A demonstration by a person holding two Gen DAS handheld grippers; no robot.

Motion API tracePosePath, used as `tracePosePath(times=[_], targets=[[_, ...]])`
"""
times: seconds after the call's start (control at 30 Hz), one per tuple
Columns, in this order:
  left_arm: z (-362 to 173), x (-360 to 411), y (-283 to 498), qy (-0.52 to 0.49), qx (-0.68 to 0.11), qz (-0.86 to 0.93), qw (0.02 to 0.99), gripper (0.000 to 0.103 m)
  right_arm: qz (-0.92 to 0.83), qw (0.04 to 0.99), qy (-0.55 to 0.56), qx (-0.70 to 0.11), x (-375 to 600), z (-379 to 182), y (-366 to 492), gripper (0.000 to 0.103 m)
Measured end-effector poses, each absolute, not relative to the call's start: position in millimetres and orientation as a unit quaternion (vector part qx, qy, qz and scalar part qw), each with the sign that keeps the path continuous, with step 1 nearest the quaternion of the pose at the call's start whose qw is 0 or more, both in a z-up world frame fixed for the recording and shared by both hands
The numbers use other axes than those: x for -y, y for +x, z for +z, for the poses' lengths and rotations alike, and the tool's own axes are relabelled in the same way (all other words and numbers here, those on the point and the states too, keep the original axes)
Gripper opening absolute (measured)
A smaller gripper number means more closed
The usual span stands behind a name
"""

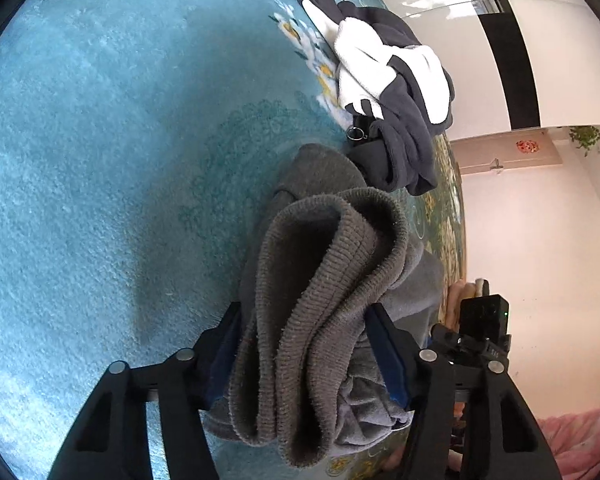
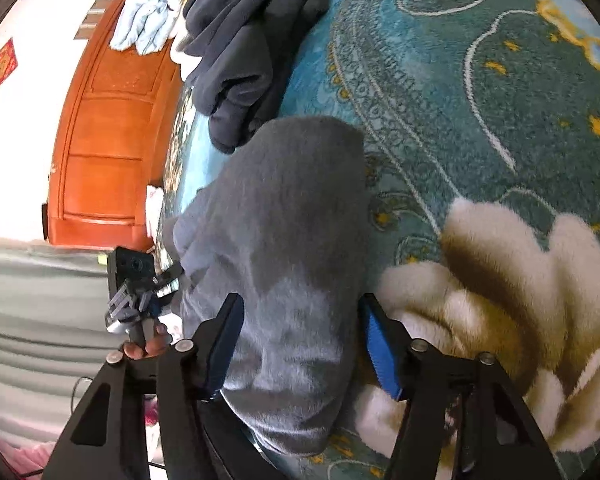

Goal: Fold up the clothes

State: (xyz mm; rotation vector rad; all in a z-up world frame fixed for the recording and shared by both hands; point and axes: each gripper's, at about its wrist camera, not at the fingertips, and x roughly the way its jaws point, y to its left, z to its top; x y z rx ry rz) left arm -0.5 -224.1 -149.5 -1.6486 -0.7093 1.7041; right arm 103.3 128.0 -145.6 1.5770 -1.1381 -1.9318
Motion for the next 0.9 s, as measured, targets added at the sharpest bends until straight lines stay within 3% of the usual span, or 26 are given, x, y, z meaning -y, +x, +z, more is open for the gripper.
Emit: tracePosePath(times=[0.27,0.47,0.77,0.87,0.9], targets=[[-152,228,-1,-0.630,0.278,0.654,0.314,0.056,-0.689,0.192,0.560,0.418,-140,-145,109,0.053],[-146,218,-4,-0.628,0.241,0.671,0.312,0.061,-0.689,0.189,0.557,0.422,-142,-144,112,0.053],[-152,229,-8,-0.616,0.300,0.654,0.321,0.065,-0.683,0.190,0.560,0.429,-146,-148,111,0.053],[-151,231,-6,-0.616,0.306,0.657,0.309,0.054,-0.683,0.193,0.559,0.428,-134,-146,109,0.053],[-149,231,-5,-0.616,0.305,0.660,0.304,0.050,-0.684,0.193,0.559,0.428,-131,-146,108,0.047]])
